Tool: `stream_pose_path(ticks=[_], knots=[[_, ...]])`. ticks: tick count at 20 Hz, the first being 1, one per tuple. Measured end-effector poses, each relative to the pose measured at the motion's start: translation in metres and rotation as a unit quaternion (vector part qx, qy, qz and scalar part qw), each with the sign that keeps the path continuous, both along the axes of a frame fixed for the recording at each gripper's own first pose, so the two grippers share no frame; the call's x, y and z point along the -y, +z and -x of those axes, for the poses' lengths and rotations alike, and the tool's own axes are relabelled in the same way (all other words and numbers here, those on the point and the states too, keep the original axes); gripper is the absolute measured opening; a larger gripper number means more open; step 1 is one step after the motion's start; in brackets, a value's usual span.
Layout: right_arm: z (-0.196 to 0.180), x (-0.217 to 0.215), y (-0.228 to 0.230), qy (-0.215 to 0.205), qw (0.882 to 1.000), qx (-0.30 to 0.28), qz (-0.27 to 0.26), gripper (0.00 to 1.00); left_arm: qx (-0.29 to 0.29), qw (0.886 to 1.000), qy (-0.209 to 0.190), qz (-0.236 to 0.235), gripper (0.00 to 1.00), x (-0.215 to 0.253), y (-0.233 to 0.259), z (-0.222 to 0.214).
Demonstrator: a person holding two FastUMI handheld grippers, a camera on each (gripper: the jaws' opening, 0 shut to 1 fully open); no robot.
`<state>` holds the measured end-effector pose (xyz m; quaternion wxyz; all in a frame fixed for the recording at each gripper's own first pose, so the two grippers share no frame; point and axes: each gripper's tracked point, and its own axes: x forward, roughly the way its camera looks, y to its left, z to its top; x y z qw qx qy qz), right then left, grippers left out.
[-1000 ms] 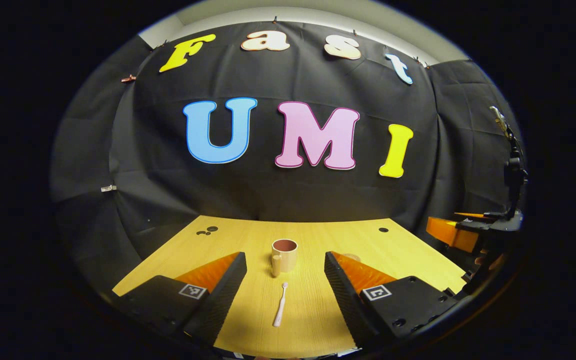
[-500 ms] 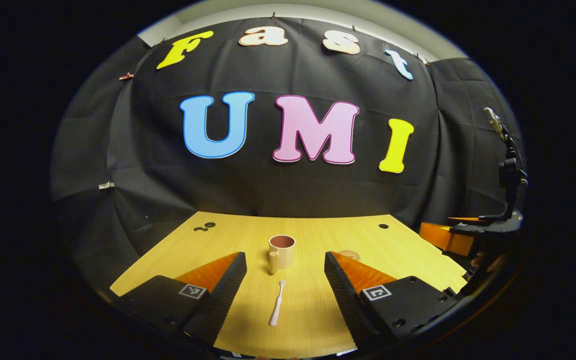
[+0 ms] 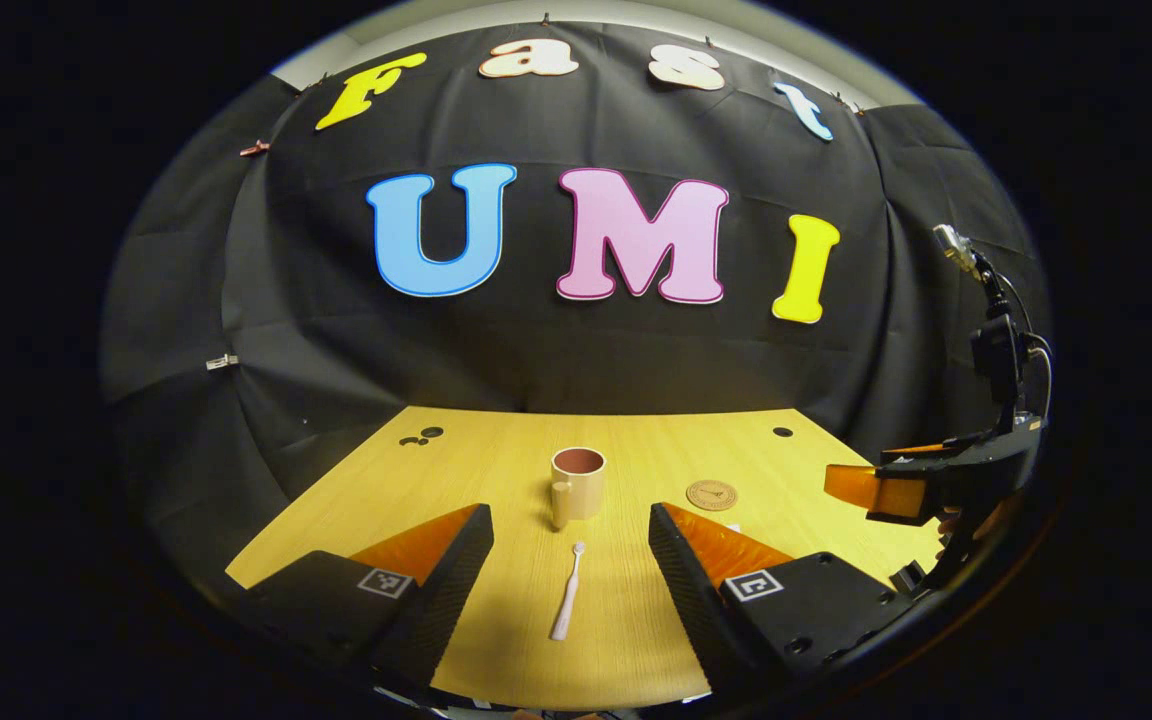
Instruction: Put the toothbrush and toothpaste on the desktop into the cup, then pick up the cup and place it on the coaster on the desktop.
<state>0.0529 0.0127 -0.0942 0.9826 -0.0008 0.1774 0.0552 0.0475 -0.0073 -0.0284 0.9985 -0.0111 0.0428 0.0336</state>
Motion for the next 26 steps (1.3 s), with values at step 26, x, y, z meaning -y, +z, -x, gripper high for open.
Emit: stream_pose_path(ticks=[26], knots=[[-0.057,-0.040,-0.185,0.075,0.958,-0.267,0.070,0.98,-0.138,0.971,0.195,0.026,0.98,-0.062,-0.087,0.019]])
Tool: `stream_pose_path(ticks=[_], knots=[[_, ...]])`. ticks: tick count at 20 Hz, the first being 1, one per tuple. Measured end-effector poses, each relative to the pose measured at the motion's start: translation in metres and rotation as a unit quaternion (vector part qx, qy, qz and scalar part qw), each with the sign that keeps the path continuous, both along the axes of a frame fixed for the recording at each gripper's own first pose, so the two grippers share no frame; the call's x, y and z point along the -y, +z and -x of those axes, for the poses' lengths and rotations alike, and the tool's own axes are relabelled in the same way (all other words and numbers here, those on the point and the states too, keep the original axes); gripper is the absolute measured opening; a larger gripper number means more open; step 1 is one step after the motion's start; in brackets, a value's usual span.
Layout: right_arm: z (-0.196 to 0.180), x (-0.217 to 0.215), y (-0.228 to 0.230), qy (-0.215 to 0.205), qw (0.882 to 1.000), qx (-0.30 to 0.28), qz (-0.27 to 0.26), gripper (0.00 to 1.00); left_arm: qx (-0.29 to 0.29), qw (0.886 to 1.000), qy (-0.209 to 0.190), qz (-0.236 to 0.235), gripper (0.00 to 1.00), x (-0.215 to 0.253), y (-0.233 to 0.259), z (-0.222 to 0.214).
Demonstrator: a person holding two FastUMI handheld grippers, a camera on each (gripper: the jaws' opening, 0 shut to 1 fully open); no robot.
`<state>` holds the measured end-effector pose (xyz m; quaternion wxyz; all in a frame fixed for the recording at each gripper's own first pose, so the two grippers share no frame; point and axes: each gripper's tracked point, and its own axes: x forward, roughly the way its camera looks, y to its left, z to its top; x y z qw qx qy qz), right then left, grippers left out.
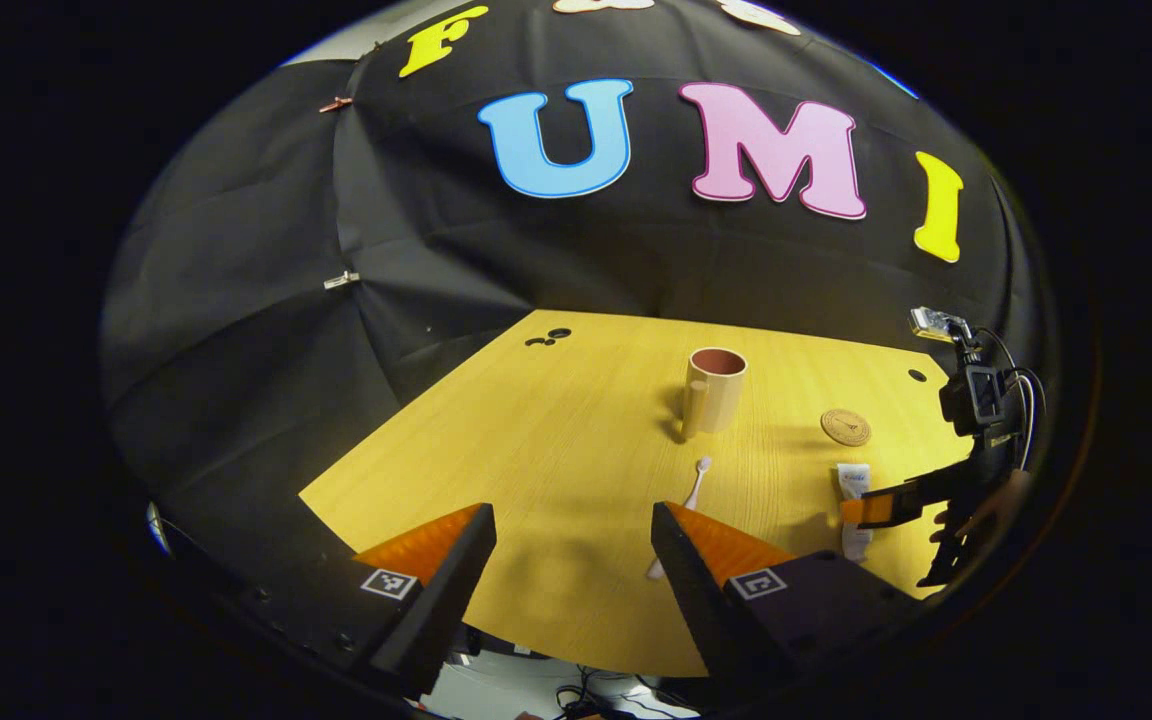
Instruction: Put the toothbrush and toothpaste on the desktop into the cup, then pick up the cup and place it on the coaster on the desktop.
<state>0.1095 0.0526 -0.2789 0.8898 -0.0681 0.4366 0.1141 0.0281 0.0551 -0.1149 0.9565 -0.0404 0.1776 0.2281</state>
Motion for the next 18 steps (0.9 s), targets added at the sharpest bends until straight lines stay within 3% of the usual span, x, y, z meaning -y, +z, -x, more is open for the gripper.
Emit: stream_pose_path(ticks=[10,12,15,17,18], knots=[[-0.016,-0.004,-0.014,-0.010,1.000,-0.019,0.010,0.97,-0.015,1.000,0.008,-0.002,0.98,0.006,-0.001,0.002],[-0.018,-0.009,-0.015,-0.002,1.000,-0.017,0.010,0.81,-0.015,1.000,0.005,0.001,0.97,0.005,-0.003,0.001],[-0.014,-0.012,-0.016,-0.002,1.000,-0.023,0.011,0.43,-0.009,1.000,-0.004,-0.001,0.98,0.005,-0.001,0.000],[-0.015,-0.012,-0.016,0.002,1.000,-0.029,0.009,0.32,-0.007,1.000,-0.012,-0.009,0.97,0.005,0.001,0.001],[-0.012,-0.010,-0.014,0.007,1.000,-0.029,0.008,0.36,-0.005,1.000,-0.014,-0.012,0.98,0.003,0.002,0.000]])
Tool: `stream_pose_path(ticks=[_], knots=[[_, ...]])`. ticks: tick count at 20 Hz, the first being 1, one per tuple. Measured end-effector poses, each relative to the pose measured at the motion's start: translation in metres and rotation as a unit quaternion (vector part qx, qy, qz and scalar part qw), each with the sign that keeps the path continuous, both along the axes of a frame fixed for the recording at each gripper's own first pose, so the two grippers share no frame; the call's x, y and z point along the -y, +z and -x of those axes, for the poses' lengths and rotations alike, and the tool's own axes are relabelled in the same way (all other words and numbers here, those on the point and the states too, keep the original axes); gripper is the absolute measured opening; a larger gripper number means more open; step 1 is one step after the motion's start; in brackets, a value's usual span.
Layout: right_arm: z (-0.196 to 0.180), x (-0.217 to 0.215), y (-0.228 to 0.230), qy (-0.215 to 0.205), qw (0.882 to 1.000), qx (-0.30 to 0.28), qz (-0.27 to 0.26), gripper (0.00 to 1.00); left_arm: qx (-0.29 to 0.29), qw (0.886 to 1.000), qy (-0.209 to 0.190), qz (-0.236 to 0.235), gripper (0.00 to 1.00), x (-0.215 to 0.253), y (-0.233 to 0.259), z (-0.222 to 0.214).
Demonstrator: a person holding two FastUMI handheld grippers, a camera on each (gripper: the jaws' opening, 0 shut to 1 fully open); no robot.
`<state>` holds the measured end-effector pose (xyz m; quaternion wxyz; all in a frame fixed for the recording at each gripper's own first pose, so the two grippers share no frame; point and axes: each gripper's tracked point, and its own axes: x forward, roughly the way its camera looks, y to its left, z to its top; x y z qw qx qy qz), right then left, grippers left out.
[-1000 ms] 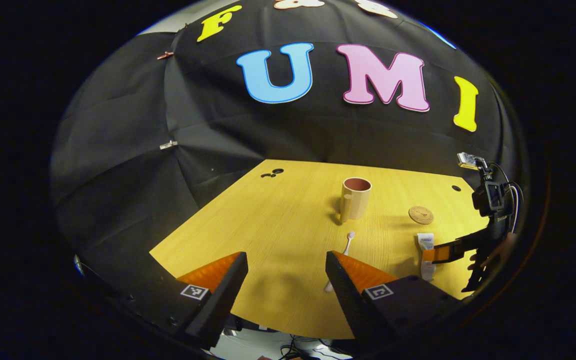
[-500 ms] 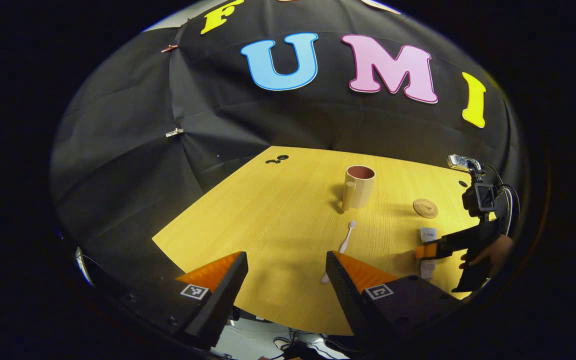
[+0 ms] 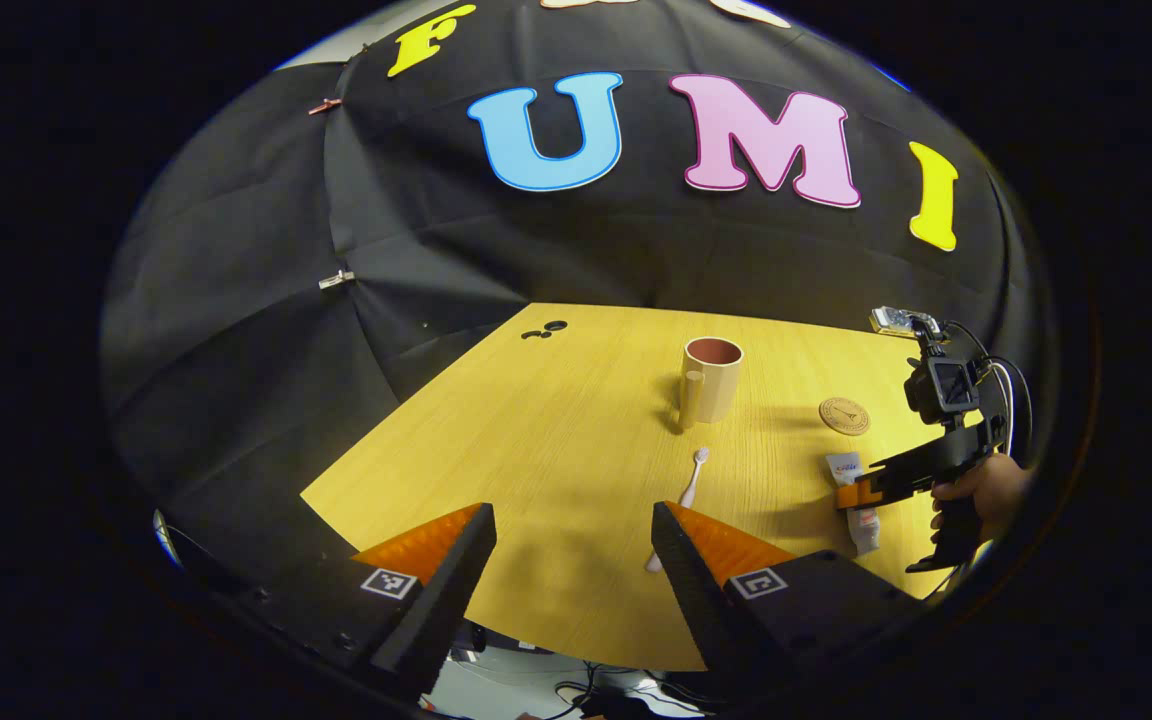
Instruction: Put the toothbrush and toothpaste on the desktop into the cup, then pick up the cup and place it on the coaster on the desktop.
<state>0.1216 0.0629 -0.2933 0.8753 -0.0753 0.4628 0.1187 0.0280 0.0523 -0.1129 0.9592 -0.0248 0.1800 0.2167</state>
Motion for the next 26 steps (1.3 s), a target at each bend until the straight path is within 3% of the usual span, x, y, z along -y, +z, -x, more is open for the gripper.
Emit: stream_pose_path(ticks=[2,5,12,19,22,26], knots=[[-0.002,0.001,0.000,0.007,1.000,-0.001,-0.005,0.27,0.002,1.000,-0.007,0.003,0.97,-0.002,0.000,0.000],[0.007,0.006,0.004,0.000,1.000,-0.008,-0.021,0.28,0.000,1.000,-0.030,0.000,0.97,0.001,-0.004,-0.002],[0.023,0.030,0.063,0.006,0.997,0.052,-0.048,0.28,-0.017,0.992,-0.127,0.008,0.97,0.023,-0.011,-0.044],[0.040,0.073,0.107,-0.012,0.994,0.091,-0.061,0.28,-0.092,0.974,-0.203,0.039,0.98,0.048,-0.061,-0.105],[0.040,0.097,0.120,-0.031,0.992,0.102,-0.066,0.28,-0.126,0.967,-0.210,0.072,0.98,0.051,-0.085,-0.128],[0.043,0.125,0.128,-0.061,0.989,0.109,-0.076,0.28,-0.167,0.963,-0.187,0.099,0.98,0.044,-0.110,-0.149]])
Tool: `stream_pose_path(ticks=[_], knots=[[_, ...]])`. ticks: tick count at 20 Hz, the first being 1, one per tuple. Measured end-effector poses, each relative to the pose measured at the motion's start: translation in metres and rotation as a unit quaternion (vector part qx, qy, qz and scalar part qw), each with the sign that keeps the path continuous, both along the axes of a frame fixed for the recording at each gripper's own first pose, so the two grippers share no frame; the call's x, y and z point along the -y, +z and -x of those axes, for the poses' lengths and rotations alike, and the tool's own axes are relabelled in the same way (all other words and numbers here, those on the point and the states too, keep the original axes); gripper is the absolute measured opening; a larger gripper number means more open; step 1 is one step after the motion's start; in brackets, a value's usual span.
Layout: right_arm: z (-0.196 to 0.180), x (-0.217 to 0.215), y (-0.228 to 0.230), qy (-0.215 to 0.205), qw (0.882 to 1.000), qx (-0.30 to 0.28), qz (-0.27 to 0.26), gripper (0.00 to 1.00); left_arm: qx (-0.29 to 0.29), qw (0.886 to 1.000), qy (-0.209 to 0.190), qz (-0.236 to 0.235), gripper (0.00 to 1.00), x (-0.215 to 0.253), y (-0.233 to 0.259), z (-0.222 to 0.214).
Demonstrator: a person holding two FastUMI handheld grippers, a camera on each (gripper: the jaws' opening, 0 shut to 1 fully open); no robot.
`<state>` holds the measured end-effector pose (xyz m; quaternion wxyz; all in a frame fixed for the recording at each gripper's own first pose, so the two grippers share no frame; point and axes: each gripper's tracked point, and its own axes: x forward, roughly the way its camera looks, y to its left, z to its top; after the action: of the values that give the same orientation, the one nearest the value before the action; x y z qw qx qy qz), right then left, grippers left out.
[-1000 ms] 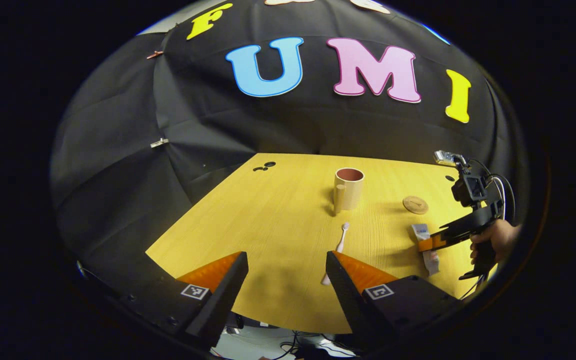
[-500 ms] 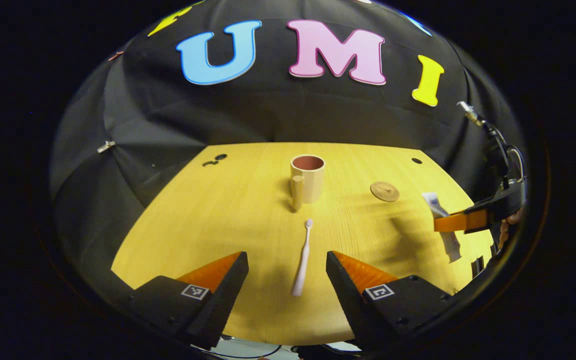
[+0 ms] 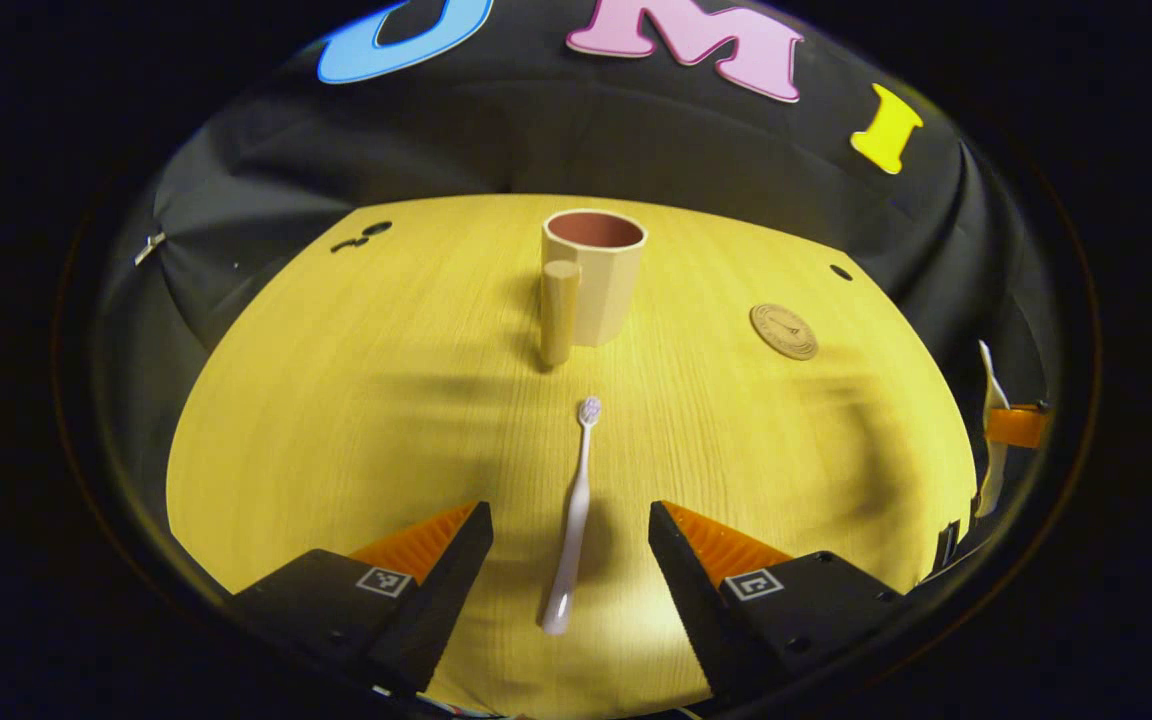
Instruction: Put the toothbrush and toothpaste on the desktop into the cup, then pick up the cup and place it on the coaster on the desktop.
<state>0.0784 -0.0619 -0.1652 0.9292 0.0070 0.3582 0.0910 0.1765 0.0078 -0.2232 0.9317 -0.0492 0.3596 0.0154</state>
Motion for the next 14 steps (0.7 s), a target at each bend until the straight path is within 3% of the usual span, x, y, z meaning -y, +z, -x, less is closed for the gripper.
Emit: stream_pose_path(ticks=[5,14], knots=[[-0.001,0.025,-0.002,-0.012,1.000,0.016,0.011,0.28,-0.050,0.999,-0.006,-0.020,0.92,-0.003,-0.020,-0.008],[-0.016,0.014,-0.003,0.011,1.000,0.016,-0.001,0.28,-0.098,0.994,-0.020,-0.037,0.82,-0.007,-0.029,-0.008]])
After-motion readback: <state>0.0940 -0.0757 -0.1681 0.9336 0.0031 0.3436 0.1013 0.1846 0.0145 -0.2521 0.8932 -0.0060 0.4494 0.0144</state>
